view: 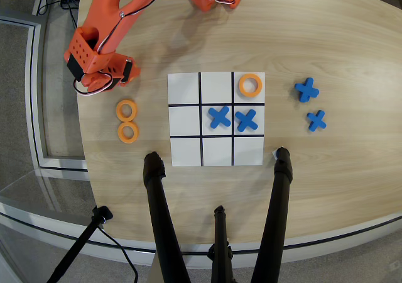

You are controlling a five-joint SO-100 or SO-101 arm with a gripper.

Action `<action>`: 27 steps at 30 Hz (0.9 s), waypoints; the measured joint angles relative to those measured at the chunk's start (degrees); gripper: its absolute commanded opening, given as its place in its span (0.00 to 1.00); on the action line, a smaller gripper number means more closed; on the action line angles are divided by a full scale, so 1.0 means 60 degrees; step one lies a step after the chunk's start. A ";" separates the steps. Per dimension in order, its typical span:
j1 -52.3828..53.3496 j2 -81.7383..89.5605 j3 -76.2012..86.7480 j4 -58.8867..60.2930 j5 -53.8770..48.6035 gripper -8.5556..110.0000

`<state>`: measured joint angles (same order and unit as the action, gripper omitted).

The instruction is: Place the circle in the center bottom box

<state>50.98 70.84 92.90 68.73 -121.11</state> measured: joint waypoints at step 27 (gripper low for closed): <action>-0.0835 0.1069 -0.3237 0.4395 0.1099 0.07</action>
<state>45.97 77.26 73.48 95.10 -114.52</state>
